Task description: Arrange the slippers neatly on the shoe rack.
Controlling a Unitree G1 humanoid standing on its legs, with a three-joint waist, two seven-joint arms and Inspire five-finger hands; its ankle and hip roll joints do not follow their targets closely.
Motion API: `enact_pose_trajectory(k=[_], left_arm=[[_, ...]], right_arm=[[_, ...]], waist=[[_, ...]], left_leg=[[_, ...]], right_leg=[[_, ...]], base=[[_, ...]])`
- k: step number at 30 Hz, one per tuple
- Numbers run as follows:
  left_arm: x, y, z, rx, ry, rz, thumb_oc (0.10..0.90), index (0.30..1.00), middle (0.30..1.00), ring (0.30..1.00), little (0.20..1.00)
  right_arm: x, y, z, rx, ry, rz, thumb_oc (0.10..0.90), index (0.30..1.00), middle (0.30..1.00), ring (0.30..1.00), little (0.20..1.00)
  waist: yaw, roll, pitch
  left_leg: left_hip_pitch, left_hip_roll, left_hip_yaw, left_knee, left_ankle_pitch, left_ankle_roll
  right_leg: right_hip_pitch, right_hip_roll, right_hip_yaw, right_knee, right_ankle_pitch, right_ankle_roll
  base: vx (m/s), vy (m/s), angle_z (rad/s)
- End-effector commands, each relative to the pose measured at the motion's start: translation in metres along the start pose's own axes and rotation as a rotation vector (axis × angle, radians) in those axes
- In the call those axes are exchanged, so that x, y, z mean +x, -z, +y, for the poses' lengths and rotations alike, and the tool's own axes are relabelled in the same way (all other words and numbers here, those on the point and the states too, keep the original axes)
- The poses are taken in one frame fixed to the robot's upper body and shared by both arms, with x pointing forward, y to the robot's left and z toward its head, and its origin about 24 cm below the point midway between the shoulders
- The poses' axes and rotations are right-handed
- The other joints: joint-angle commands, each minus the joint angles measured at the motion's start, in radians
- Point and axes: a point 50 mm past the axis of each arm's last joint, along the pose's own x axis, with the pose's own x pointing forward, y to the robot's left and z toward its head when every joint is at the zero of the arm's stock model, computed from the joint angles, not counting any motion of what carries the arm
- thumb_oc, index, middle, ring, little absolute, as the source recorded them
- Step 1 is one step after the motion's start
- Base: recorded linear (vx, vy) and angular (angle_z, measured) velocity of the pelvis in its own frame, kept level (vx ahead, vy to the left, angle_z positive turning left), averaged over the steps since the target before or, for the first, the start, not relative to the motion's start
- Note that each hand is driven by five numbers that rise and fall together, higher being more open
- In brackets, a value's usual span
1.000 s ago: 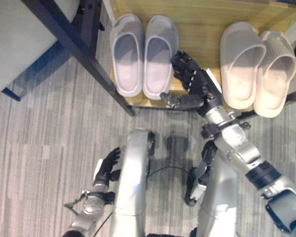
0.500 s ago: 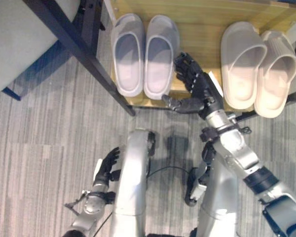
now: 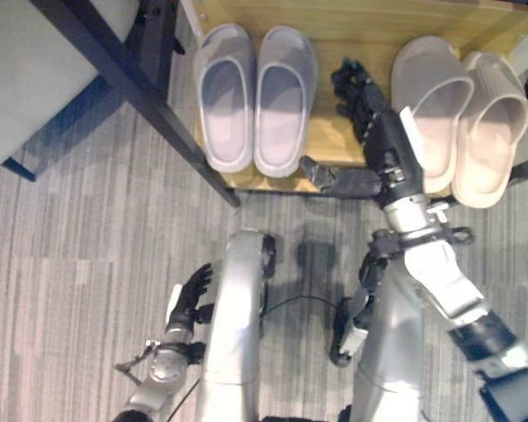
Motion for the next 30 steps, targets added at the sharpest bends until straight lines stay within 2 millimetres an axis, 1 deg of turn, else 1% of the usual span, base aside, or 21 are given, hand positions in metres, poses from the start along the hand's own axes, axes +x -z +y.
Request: enact_pose_trajectory(k=[1,3,4,5,6,8,9,10,12,13,14,15,16,17,18,19,20,24,27,29,30], left_arm=[[-0.003,-0.034,-0.019,-0.044,0.03,-0.225,0.8,0.9,0.9,0.9,0.9],[-0.002,-0.044,-0.02,-0.027,0.034,-0.278,0.8,0.9,0.9,0.9,0.9],[-0.001,-0.049,-0.02,-0.019,0.035,-0.3,0.8,0.9,0.9,0.9,0.9],[0.004,-0.059,-0.021,-0.02,0.041,-0.339,0.8,0.9,0.9,0.9,0.9],[0.004,-0.059,-0.021,-0.02,0.041,-0.34,0.8,0.9,0.9,0.9,0.9],[0.012,-0.075,-0.027,-0.022,0.058,-0.4,0.8,0.9,0.9,0.9,0.9],[0.017,-0.09,-0.032,0.008,0.068,-0.466,0.8,0.9,0.9,0.9,0.9],[0.018,-0.09,-0.033,0.008,0.068,-0.467,0.8,0.9,0.9,0.9,0.9],[0.018,-0.092,-0.038,-0.006,0.077,-0.467,0.8,0.9,0.9,0.9,0.9],[0.018,-0.091,-0.038,-0.006,0.077,-0.466,0.8,0.9,0.9,0.9,0.9],[0.016,-0.091,-0.043,-0.015,0.113,-0.467,0.8,0.9,0.9,0.9,0.9],[0.012,-0.087,-0.05,-0.032,0.146,-0.457,0.8,0.9,0.9,0.9,0.9],[0.012,-0.087,-0.05,-0.031,0.147,-0.456,0.8,0.9,0.9,0.9,0.9],[0.011,-0.086,-0.052,-0.04,0.158,-0.45,0.8,0.9,0.9,0.9,0.9],[0.011,-0.085,-0.052,-0.04,0.158,-0.449,0.8,0.9,0.9,0.9,0.9],[0.009,-0.081,-0.057,-0.053,0.168,-0.425,0.8,0.9,0.9,0.9,0.9],[0.009,-0.08,-0.06,-0.042,0.185,-0.419,0.8,0.9,0.9,0.9,0.9],[0.008,-0.07,-0.065,0.029,0.233,-0.385,0.8,0.9,0.9,0.9,0.9],[0.003,-0.056,-0.066,0.11,0.285,-0.348,0.8,0.9,0.9,0.9,0.9],[0.001,-0.044,-0.067,0.155,0.312,-0.299,0.8,0.9,0.9,0.9,0.9],[-0.001,-0.031,-0.069,0.239,0.354,-0.252,0.8,0.9,0.9,0.9,0.9]], right_arm=[[0.004,-0.064,-0.011,-0.1,0.043,-0.385,0.8,0.9,0.9,0.9,0.9],[-0.004,-0.065,-0.012,-0.124,0.053,-0.387,0.8,0.9,0.9,0.9,0.9],[-0.008,-0.066,-0.013,-0.142,0.055,-0.391,0.8,0.9,0.9,0.9,0.9],[-0.012,-0.07,-0.012,-0.166,0.044,-0.415,0.8,0.9,0.9,0.9,0.9],[-0.012,-0.07,-0.012,-0.168,0.045,-0.416,0.8,0.9,0.9,0.9,0.9],[-0.009,-0.067,-0.012,-0.25,0.024,-0.418,0.8,0.9,0.9,0.9,0.9],[-0.008,-0.061,-0.007,-0.253,0.003,-0.397,0.8,0.9,0.9,0.9,0.9],[-0.008,-0.061,-0.007,-0.254,0.002,-0.398,0.8,0.9,0.9,0.9,0.9],[-0.017,-0.046,0.004,-0.207,-0.034,-0.307,0.8,0.9,0.9,0.9,0.9],[-0.018,-0.046,0.004,-0.205,-0.034,-0.306,0.8,0.9,0.9,0.9,0.9],[-0.027,-0.029,0.015,-0.169,-0.077,-0.213,0.8,0.9,0.9,0.9,0.9],[-0.041,-0.009,0.023,-0.213,-0.111,-0.103,0.8,0.9,0.9,0.9,0.9],[-0.042,-0.008,0.023,-0.213,-0.111,-0.103,0.8,0.9,0.9,0.9,0.9],[-0.049,0.004,0.027,-0.228,-0.134,-0.037,0.8,0.9,0.9,0.9,0.9],[-0.05,0.004,0.027,-0.227,-0.134,-0.037,0.8,0.9,0.9,0.9,0.9],[-0.072,0.028,0.035,-0.224,-0.154,0.117,0.8,0.9,0.9,0.9,0.9],[-0.087,0.045,0.039,-0.202,-0.162,0.234,0.8,0.9,0.9,0.9,0.9],[-0.141,0.092,0.041,-0.124,-0.103,0.593,0.8,0.9,0.9,0.9,0.9],[-0.182,0.113,0.039,-0.12,-0.077,0.804,0.8,0.9,0.9,0.9,0.9],[-0.206,0.121,0.04,-0.114,-0.077,0.919,0.8,0.9,0.9,0.9,0.9],[-0.23,0.128,0.039,-0.101,-0.066,1.035,0.8,0.9,0.9,0.9,0.9]], waist=[[0.016,-0.031,-0.029],[0.009,-0.032,-0.029],[0.007,-0.029,-0.029],[0.004,-0.028,-0.029],[0.003,-0.026,-0.029],[-0.002,-0.018,-0.029],[-0.003,-0.009,-0.03],[-0.005,-0.006,-0.029],[-0.008,-0.017,-0.05],[-0.008,-0.016,-0.049],[-0.006,-0.02,-0.064],[-0.002,-0.03,-0.085],[-0.002,-0.029,-0.082],[0.0,-0.035,-0.093],[0.0,-0.034,-0.09],[0.002,-0.048,-0.105],[0.002,-0.053,-0.119],[0.0,-0.07,-0.152],[0.001,-0.079,-0.185],[-0.001,-0.081,-0.213],[-0.008,-0.078,-0.247]], left_leg=[[0.032,-0.045,-0.104,-0.034,-0.027,0.009],[0.032,-0.045,-0.101,-0.057,-0.014,0.004],[0.032,-0.047,-0.101,-0.092,0.001,0.004],[0.032,-0.045,-0.102,-0.171,0.03,0.0],[0.032,-0.046,-0.103,-0.176,0.035,0.0],[0.032,-0.046,-0.114,-0.273,0.096,-0.003],[0.038,-0.048,-0.136,-0.339,0.162,0.003],[0.04,-0.049,-0.138,-0.344,0.165,0.003],[0.113,-0.032,-0.148,-0.439,0.19,0.005],[0.121,-0.031,-0.148,-0.447,0.193,0.005],[0.196,-0.011,-0.156,-0.537,0.222,0.007],[0.28,0.016,-0.158,-0.65,0.248,0.003],[0.288,0.017,-0.159,-0.659,0.251,0.003],[0.318,0.021,-0.16,-0.702,0.262,0.0],[0.327,0.022,-0.161,-0.71,0.266,0.0],[0.404,0.031,-0.162,-0.814,0.293,-0.006],[0.44,0.031,-0.163,-0.865,0.306,-0.011],[0.647,0.037,-0.139,-1.075,0.352,-0.015],[0.845,0.048,-0.128,-1.286,0.403,-0.014],[0.964,0.056,-0.122,-1.423,0.443,-0.02],[1.074,0.054,-0.113,-1.578,0.52,-0.03]], right_leg=[[-0.01,-0.009,0.048,-0.027,0.139,-0.087],[0.001,-0.014,0.037,-0.057,0.144,-0.089],[0.007,-0.015,0.032,-0.09,0.15,-0.089],[0.02,-0.018,0.018,-0.172,0.158,-0.091],[0.021,-0.02,0.015,-0.178,0.162,-0.092],[0.042,-0.022,-0.012,-0.275,0.171,-0.094],[0.059,-0.032,-0.029,-0.341,0.191,-0.09],[0.062,-0.033,-0.032,-0.347,0.194,-0.09],[0.13,-0.043,-0.051,-0.435,0.208,-0.083],[0.138,-0.043,-0.054,-0.443,0.211,-0.084],[0.208,-0.062,-0.087,-0.549,0.222,-0.084],[0.278,-0.074,-0.114,-0.653,0.242,-0.075],[0.288,-0.074,-0.117,-0.661,0.245,-0.076],[0.315,-0.077,-0.13,-0.706,0.248,-0.073],[0.325,-0.076,-0.134,-0.715,0.252,-0.074],[0.403,-0.081,-0.161,-0.82,0.275,-0.067],[0.439,-0.08,-0.169,-0.87,0.279,-0.062],[0.634,-0.062,-0.214,-1.096,0.346,-0.04],[0.812,-0.039,-0.244,-1.297,0.421,-0.007],[0.92,-0.027,-0.262,-1.403,0.462,0.014],[1.03,-0.02,-0.287,-1.542,0.533,0.021]], base=[[-0.04,-0.064,0.01],[-0.05,-0.054,0.0],[-0.13,-0.087,0.03],[-0.12,-0.066,0.06],[-0.17,-0.042,0.11],[-0.19,0.015,0.11],[-0.18,0.021,0.13],[-0.14,0.021,0.17],[-0.05,0.013,0.14],[-0.07,0.01,0.07],[-0.1,-0.003,0.05],[-0.1,-0.005,0.04],[-0.05,-0.006,0.06],[-0.02,-0.012,0.06],[-0.03,-0.045,0.12],[-0.01,-0.043,0.13],[0.0,-0.033,0.19],[0.04,0.001,0.11],[0.12,-0.011,-0.06],[0.18,-0.062,-0.08],[0.12,-0.055,-0.02]])
